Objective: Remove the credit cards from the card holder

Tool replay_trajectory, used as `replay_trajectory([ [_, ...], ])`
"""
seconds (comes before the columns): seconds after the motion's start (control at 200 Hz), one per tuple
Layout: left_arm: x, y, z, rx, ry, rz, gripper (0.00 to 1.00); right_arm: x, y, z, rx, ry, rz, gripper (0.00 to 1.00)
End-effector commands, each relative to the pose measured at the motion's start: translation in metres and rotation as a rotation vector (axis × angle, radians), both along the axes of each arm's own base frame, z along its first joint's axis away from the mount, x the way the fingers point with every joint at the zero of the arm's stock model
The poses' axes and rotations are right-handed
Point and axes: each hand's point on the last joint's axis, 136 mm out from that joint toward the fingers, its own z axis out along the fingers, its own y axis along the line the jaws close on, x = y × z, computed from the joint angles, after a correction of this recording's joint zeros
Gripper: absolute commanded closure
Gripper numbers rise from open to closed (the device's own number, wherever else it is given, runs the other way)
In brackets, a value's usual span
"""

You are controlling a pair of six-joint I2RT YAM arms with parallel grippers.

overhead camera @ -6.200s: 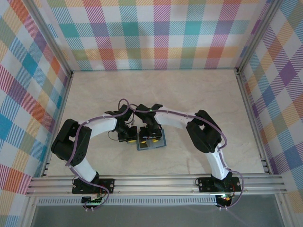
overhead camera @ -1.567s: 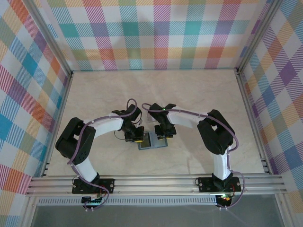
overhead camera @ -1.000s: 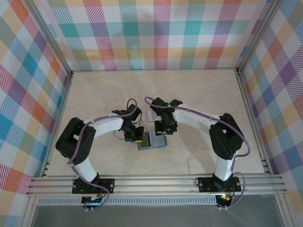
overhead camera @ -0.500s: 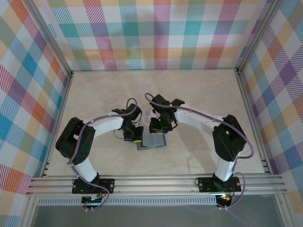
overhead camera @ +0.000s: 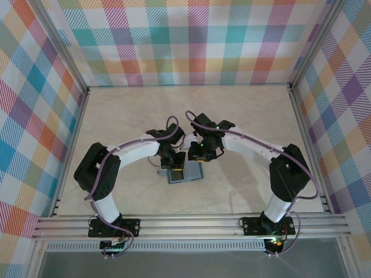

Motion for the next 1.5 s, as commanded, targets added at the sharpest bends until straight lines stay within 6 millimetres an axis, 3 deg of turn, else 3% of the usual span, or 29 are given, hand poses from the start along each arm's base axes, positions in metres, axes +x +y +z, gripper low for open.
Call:
replay_trajectory([
  [0.0, -0.005, -0.011, -0.004, 0.015, 0.023, -0.021, 0.94, -0.003, -0.01, 0.004, 0.0, -0.007, -0.016, 0.66],
  [0.415, -0.003, -0.031, -0.012, 0.023, 0.034, -0.058, 0.94, -0.005, -0.024, 0.001, -0.002, -0.002, -0.038, 0.66],
  [0.645, -0.006, -0.033, -0.028, 0.042, 0.061, -0.065, 0.95, -0.007, -0.027, -0.002, -0.004, 0.004, -0.037, 0.66],
  [1.12, -0.031, -0.003, -0.071, 0.237, 0.144, -0.129, 0.94, -0.007, -0.031, -0.006, 0.004, 0.015, -0.052, 0.66],
  [1.245, -0.026, -0.004, -0.061, 0.225, 0.102, -0.122, 0.94, -0.006, -0.023, -0.008, 0.047, 0.029, -0.057, 0.66],
  [1.495, -0.009, -0.015, -0.012, 0.147, -0.016, -0.085, 0.93, -0.009, 0.008, -0.023, 0.204, 0.119, -0.071, 0.73],
])
